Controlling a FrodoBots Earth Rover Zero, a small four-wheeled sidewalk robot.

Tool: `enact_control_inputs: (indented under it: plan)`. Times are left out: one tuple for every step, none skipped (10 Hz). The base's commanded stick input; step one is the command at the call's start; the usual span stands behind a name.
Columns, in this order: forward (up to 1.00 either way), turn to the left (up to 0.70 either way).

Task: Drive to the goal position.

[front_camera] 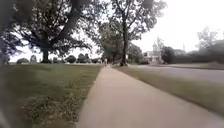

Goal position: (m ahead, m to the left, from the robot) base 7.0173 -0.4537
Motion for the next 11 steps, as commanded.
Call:
enact_control_inputs:
  plan:
    - [0.85, 0.00]
    - [0.85, 0.13]
    - [0.85, 0.24]
    - [0.85, 0.33]
    - [0.85, 0.19]
    - [0.85, 0.05]
    - [0.85, 0.00]
    - [0.85, 0.00]
    - [0.85, 0.00]
    - [0.85, 0.00]
    - [0.85, 0.00]
